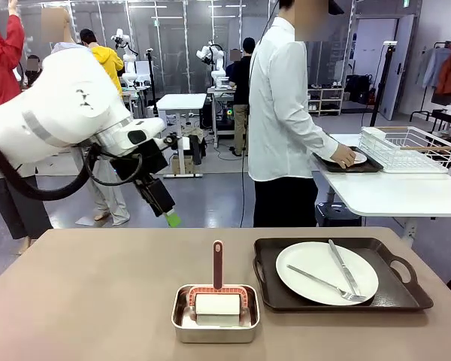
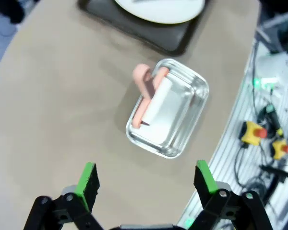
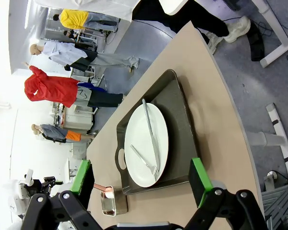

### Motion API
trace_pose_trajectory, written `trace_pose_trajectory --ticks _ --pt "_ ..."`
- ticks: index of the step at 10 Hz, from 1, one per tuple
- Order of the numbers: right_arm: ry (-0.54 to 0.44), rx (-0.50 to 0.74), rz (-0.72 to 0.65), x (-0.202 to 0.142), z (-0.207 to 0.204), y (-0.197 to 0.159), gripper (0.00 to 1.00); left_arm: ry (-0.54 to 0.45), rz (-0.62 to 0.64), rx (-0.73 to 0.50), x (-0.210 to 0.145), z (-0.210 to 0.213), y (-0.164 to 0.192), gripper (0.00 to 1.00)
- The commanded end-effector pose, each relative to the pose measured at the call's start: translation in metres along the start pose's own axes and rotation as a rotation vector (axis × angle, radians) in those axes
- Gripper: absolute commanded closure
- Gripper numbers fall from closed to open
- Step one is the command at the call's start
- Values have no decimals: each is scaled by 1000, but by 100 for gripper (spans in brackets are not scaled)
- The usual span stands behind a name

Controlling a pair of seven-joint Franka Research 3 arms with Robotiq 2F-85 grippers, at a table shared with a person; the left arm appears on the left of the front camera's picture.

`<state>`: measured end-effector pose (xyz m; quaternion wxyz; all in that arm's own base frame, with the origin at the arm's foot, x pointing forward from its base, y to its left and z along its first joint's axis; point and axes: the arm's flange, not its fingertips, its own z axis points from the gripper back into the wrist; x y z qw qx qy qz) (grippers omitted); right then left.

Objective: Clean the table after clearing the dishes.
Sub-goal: When the left (or right) Handle tray is removed, use the left hand (or right hand) to clean the left (or right) side of the table with the Lint Roller.

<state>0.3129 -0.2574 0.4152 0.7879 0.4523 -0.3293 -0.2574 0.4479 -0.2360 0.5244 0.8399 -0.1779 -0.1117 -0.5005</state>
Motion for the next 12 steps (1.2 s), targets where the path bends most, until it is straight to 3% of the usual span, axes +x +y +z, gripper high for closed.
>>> trace_pose_trajectory --ticks 1,3,6,8,12 --pt "-10 20 6 -1 1 0 0 180 -223 -49 52 -14 10 0" --pt "-10 20 6 -1 1 0 0 349 -348 -63 109 -34 7 0" --pt "-10 20 6 -1 1 0 0 533 -457 -42 156 -71 10 0" --pt "-10 20 6 -1 1 0 0 552 -491 -59 169 -87 10 0" --pt "-10 20 6 -1 1 0 0 522 -431 -132 163 -114 19 0"
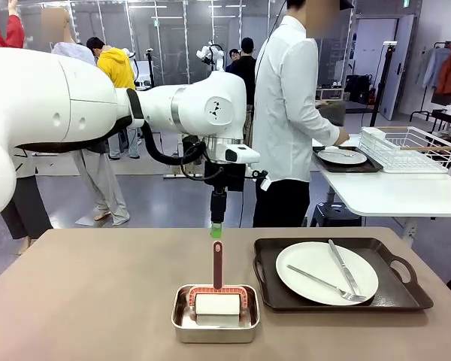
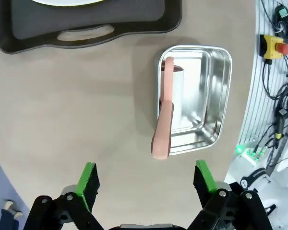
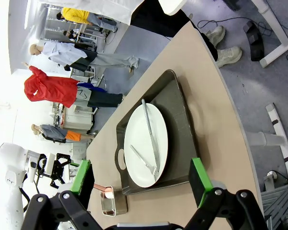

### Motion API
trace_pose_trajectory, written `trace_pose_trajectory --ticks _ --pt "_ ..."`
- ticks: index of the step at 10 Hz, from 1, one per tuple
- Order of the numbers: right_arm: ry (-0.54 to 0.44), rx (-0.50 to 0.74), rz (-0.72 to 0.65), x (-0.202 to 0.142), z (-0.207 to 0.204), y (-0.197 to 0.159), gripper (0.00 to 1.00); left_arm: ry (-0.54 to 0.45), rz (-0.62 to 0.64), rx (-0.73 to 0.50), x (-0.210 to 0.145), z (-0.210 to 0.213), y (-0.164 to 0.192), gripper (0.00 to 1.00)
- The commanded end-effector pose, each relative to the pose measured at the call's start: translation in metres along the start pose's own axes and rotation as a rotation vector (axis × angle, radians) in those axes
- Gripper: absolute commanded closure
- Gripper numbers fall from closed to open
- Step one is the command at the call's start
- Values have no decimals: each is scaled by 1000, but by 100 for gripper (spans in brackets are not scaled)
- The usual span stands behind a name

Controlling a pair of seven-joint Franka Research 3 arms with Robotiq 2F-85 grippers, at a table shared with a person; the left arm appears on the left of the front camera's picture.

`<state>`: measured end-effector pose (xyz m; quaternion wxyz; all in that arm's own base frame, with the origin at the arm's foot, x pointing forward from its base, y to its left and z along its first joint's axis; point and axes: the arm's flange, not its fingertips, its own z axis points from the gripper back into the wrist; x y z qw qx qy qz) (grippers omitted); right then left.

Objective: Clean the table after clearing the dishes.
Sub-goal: When the left (or right) Handle tray is removed, use the left hand (or right hand) to clean the left (or right) side of the table with the Lint Roller.

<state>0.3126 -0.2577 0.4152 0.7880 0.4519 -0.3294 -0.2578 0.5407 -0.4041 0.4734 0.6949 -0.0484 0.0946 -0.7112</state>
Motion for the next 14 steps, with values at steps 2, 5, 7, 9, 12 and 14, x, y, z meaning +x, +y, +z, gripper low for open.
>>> trace_pose_trajectory --ticks 2,5,7,9,12,14 --pt "-9 21 6 -1 1 0 0 -22 23 -85 0 -16 1 0" --pt "-9 21 6 -1 1 0 0 -66 19 -126 -5 -45 -6 0" --pt "-9 21 6 -1 1 0 0 -8 57 -110 -5 -69 -14 0" --pt "-9 21 6 -1 1 0 0 -45 58 -97 -3 -82 -19 0" --pt "-9 21 6 -1 1 0 0 -96 62 -100 -8 -81 -21 30" --pt "-9 21 6 -1 1 0 0 -60 67 -99 -10 -82 -22 90"
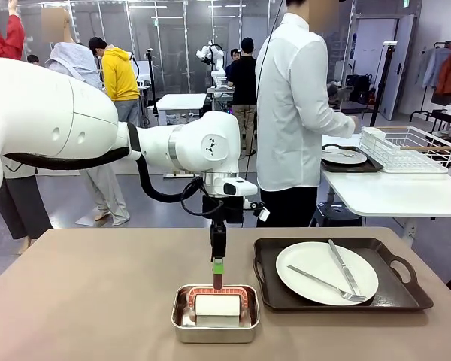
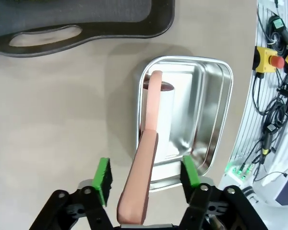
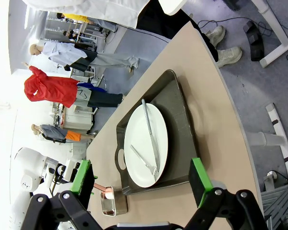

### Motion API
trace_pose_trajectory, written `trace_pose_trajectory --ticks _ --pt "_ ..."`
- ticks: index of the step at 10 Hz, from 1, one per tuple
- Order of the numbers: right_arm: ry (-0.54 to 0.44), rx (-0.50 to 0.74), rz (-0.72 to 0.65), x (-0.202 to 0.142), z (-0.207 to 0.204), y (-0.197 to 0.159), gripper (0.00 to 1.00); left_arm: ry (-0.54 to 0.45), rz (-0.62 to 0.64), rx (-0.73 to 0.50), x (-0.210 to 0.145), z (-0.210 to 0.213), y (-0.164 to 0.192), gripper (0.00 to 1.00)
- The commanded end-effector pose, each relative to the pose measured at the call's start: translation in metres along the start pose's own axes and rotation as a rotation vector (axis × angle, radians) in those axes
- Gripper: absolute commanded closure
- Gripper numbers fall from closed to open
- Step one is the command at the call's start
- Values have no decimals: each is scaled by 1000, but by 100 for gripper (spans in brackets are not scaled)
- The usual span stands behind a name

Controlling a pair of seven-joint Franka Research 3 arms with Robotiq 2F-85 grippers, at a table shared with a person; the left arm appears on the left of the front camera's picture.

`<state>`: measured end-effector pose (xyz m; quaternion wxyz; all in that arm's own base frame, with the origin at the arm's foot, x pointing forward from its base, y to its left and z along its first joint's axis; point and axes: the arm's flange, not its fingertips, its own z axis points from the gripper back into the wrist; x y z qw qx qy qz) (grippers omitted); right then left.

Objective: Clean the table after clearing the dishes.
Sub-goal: When the left (or right) Handle tray is removed, use the left hand (or right hand) to clean the left (or right) side of the table with the Lint Roller.

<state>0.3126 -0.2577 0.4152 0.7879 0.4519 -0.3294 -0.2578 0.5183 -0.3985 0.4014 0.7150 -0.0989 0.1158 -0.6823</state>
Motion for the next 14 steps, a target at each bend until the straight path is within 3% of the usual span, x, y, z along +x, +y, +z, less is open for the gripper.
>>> trace_pose_trajectory --ticks 1,8,10,11,12,14 --pt "-9 21 6 -1 1 0 0 -22 4 8 -10 -6 -13 100" --pt "-9 21 6 -1 1 0 0 -97 -4 -17 -16 6 -14 100" --pt "-9 21 6 -1 1 0 0 -96 28 -44 -28 26 -24 100" --pt "-9 21 6 -1 1 0 0 -109 93 -19 -42 49 -35 100" --pt "-9 21 6 -1 1 0 0 -195 175 50 -69 73 -44 91" --pt "-9 21 6 -1 1 0 0 -369 557 165 -144 110 -52 91"
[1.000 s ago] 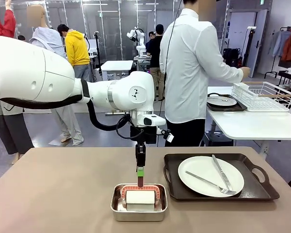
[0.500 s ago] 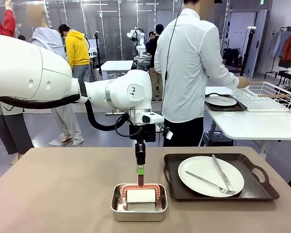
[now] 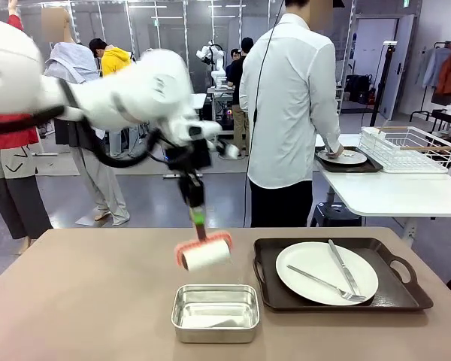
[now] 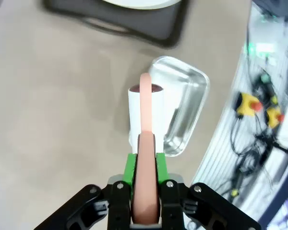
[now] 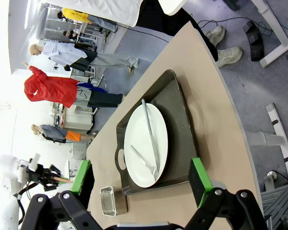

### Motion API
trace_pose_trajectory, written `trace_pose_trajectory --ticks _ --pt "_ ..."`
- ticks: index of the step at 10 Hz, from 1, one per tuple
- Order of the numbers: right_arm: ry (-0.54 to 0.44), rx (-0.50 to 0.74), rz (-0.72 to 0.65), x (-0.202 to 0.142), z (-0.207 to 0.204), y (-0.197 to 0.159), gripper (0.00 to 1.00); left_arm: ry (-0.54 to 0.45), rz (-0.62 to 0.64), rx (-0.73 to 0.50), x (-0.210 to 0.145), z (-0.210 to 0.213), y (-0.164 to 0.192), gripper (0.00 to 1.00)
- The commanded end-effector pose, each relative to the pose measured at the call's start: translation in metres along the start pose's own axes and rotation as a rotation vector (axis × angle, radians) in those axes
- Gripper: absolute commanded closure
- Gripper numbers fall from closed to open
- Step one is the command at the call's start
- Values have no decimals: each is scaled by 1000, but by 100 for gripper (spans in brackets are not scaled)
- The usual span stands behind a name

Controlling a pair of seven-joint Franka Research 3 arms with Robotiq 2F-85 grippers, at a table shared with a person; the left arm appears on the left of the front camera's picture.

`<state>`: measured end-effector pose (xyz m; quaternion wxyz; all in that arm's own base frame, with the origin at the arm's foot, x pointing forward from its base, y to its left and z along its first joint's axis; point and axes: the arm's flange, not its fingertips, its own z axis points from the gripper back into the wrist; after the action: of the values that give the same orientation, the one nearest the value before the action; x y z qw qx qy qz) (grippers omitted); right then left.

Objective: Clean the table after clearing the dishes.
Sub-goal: When the left (or right) Handle tray is removed, use the left hand (or right hand) to clean the left (or right) side of the table with the Lint Roller.

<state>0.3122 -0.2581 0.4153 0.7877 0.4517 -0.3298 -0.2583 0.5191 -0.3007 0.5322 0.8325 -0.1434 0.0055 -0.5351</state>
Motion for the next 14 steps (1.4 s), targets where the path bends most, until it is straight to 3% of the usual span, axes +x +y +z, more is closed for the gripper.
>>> trace_pose_trajectory --ticks 1,2,3,5,6,7,8,9,13,14 --pt "-8 21 6 -1 0 0 0 -182 383 144 -83 17 3 91" --pt "-8 21 6 -1 0 0 0 -333 593 171 -130 31 12 91" --pt "-8 21 6 -1 0 0 0 -414 790 219 -165 35 18 91" --pt "-8 21 6 -1 0 0 0 -561 964 145 -213 21 35 91" --pt "-8 21 6 -1 0 0 0 -571 1026 136 -225 13 44 91" --pt "-8 21 6 -1 0 0 0 -594 1063 109 -234 3 55 91" --pt "-8 21 6 -1 0 0 0 -594 1015 74 -230 -7 62 91" --pt "-8 21 6 -1 0 0 0 -506 1016 91 -246 15 59 91" --pt "-8 21 6 -1 0 0 0 -506 1016 91 -246 15 59 91" --pt "-8 21 6 -1 0 0 0 -521 1026 99 -243 7 61 79"
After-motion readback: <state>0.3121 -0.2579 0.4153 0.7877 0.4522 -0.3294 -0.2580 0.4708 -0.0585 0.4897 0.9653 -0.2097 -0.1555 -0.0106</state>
